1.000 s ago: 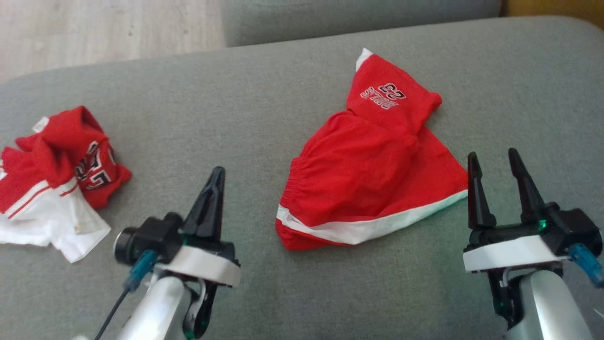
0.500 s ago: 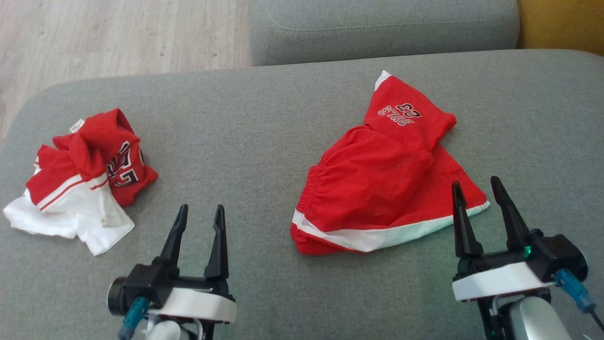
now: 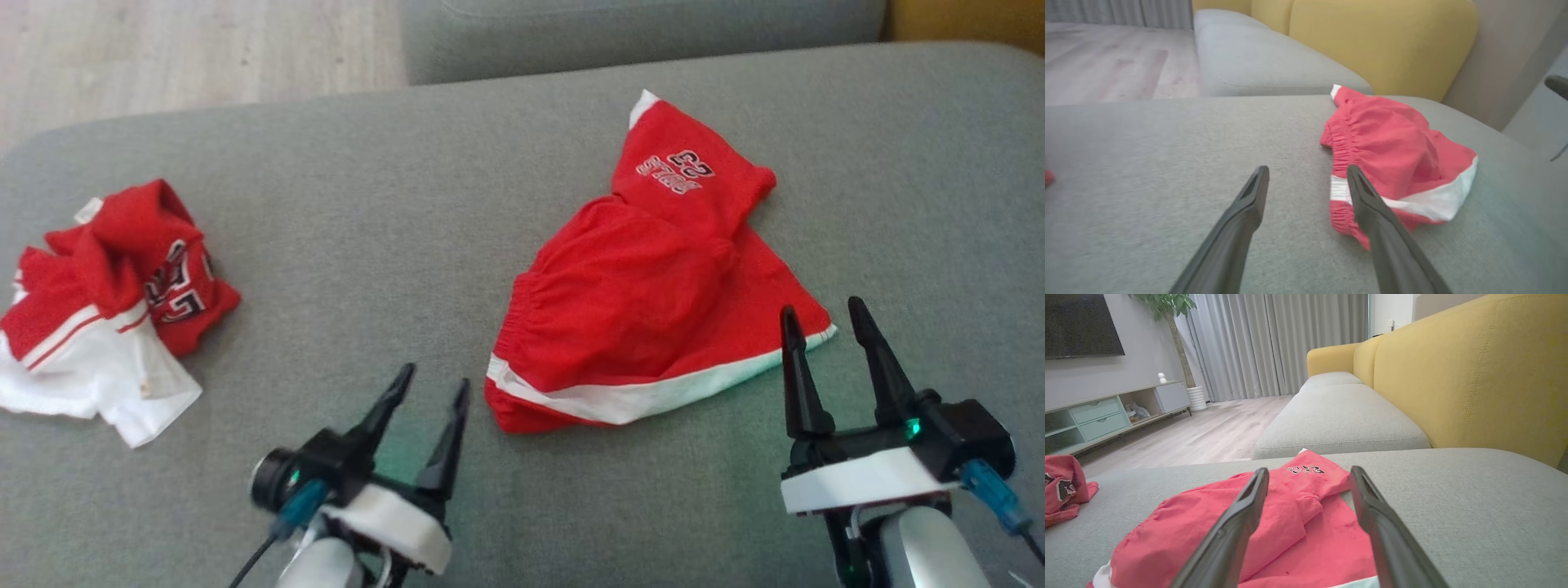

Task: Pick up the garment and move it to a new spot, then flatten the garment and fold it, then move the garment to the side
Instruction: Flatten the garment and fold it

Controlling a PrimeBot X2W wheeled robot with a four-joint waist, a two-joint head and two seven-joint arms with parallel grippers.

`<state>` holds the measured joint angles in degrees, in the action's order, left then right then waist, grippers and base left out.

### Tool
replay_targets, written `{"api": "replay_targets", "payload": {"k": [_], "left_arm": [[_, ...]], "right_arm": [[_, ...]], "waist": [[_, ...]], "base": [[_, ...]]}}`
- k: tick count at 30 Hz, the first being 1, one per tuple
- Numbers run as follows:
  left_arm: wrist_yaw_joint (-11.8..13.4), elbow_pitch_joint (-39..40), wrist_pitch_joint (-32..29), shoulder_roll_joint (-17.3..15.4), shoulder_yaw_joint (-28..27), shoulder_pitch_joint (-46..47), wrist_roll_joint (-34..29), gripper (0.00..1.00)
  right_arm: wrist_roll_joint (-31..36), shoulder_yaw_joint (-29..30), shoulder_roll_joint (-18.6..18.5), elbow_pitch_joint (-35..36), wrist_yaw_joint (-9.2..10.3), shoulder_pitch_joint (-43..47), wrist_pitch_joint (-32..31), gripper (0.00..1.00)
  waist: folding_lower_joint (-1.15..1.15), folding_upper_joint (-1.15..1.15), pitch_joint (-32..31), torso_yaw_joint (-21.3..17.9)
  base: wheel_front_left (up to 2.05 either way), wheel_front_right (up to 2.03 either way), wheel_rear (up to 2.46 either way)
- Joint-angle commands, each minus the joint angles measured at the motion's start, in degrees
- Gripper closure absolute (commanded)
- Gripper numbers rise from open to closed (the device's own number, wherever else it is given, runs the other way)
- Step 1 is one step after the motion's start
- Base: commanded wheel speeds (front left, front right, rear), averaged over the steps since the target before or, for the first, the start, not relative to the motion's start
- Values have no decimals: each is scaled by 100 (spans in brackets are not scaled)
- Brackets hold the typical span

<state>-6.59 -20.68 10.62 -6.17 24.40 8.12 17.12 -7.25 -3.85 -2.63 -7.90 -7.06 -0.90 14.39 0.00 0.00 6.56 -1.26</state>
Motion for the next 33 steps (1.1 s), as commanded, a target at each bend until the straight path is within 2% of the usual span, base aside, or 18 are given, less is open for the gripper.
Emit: {"api": "replay_targets", "payload": {"k": [1, 9, 16, 29, 30, 31, 32, 33], "left_arm": [[-37, 82, -85, -108, -44, 366, 28, 0], [-87, -235, -547, -406, 641, 1017, 329, 0], [-89, -482, -658, -618, 1068, 1289, 655, 0], [-89, -613, -639, -769, 1448, 1492, 986, 0], [-90, -612, -644, -780, 1485, 1507, 1023, 4], [-90, -613, -642, -791, 1513, 1523, 1054, 20], [-90, -616, -635, -802, 1540, 1537, 1080, 58], [-90, -618, -613, -810, 1556, 1550, 1101, 84]], "right_arm": [[-49, -140, -25, 207, -43, -277, 61, 0], [-102, -109, -25, 262, -43, -401, 61, 0], [-144, -83, -25, 272, -43, -477, 61, 0], [-172, -85, -25, 258, -43, -503, 61, 0], [-172, -81, -25, 252, -43, -507, 61, 0], [-170, -77, -25, 246, -43, -511, 61, 0], [-168, -71, -25, 240, -43, -514, 61, 0], [-165, -64, -25, 234, -43, -515, 61, 0]], "waist": [[0, 0, 111, -94], [0, 0, 464, -324], [0, 0, 585, -464], [0, 0, 617, -560], [0, 0, 621, -563], [0, 0, 625, -565], [0, 0, 626, -565], [0, 0, 627, -562]], "base": [[0, 0, 0], [0, 0, 0], [0, 0, 0], [0, 0, 0], [0, 0, 0], [0, 0, 0], [0, 0, 0], [0, 0, 0]]}}
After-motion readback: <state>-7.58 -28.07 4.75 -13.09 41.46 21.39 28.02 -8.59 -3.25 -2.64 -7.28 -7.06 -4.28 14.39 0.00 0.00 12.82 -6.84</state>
